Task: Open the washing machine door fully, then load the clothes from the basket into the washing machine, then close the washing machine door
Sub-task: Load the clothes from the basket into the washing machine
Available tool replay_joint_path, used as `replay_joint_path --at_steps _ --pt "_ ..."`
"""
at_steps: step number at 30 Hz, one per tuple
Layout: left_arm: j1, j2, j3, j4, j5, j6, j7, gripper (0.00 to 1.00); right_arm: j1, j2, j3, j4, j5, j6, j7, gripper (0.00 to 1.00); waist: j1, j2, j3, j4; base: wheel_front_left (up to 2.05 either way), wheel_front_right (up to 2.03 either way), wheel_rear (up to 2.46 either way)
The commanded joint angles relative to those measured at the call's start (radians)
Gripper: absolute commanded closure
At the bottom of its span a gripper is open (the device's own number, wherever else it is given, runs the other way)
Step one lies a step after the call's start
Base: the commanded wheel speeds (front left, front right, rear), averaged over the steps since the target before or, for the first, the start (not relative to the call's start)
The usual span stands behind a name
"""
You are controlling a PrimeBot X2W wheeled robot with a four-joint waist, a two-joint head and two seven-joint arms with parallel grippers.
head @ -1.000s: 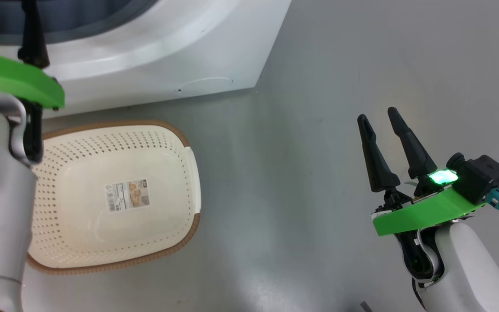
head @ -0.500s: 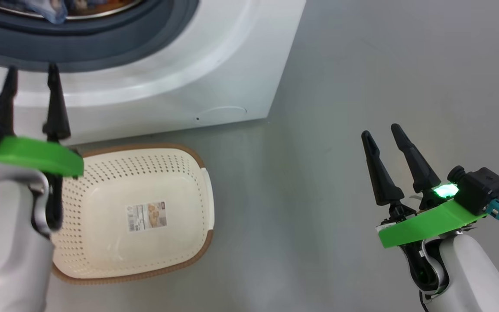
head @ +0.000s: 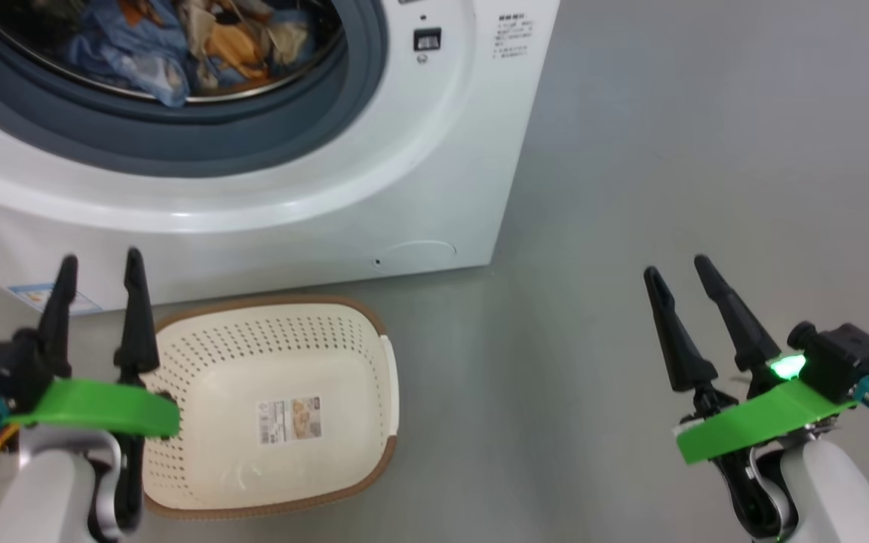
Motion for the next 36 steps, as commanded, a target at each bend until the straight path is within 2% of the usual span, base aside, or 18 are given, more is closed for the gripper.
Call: replay_joint_path --at_steps 1,8,20,36 --pt "0.009 0.028 0.037 -0.035 -0.008 0.01 -0.005 0.0 0.02 -0.01 0.016 -0.02 0.018 0.002 -0.005 0.0 0.0 0.0 -0.034 0.022 0.0 0.0 0.0" --pt "0.116 0.004 0.044 -0.115 0.001 0.015 -0.005 0.0 0.056 -0.021 0.008 -0.018 0.02 0.002 -0.005 0.0 0.0 0.0 -0.089 0.055 0.0 0.0 0.0" --pt "0.264 -0.059 0.087 -0.192 0.067 -0.003 -0.005 0.0 0.101 -0.045 0.005 -0.02 0.021 0.002 -0.005 0.0 0.0 0.0 -0.142 0.088 0.0 0.0 0.0" --pt "0.389 -0.146 0.179 -0.199 0.145 -0.086 -0.005 0.0 0.15 -0.067 0.009 -0.014 0.014 0.002 -0.005 0.0 0.0 0.0 -0.211 0.089 0.0 0.0 0.0"
